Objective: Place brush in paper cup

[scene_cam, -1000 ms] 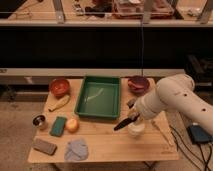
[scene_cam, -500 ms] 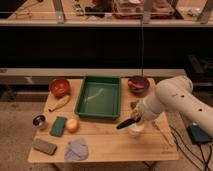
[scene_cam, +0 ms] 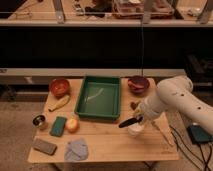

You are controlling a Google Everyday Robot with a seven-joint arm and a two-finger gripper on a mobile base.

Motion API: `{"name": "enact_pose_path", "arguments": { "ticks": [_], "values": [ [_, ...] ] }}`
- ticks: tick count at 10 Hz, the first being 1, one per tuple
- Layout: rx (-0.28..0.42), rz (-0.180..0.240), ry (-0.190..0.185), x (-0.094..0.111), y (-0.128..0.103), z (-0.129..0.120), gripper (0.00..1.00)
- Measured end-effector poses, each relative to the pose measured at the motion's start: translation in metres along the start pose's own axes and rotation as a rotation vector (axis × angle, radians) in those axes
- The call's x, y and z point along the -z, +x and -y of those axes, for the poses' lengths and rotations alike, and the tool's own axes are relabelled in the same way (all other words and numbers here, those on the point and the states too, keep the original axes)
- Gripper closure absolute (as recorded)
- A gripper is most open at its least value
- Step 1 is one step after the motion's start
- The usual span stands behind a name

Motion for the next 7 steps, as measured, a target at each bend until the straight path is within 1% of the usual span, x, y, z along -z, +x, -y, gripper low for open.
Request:
{"name": "enact_pose_path", "arguments": {
  "ticks": [3, 5, 7],
  "values": [
    [-0.006, 0.003, -0.011, -0.009, 0.001, -0.002, 1.00],
    [-0.008, -0.005, -0.028, -0.021, -0.003, -0.002, 1.00],
    [-0.007, -0.021, -0.040, -0.028, -0.007, -0.001, 1.00]
  ]
}}
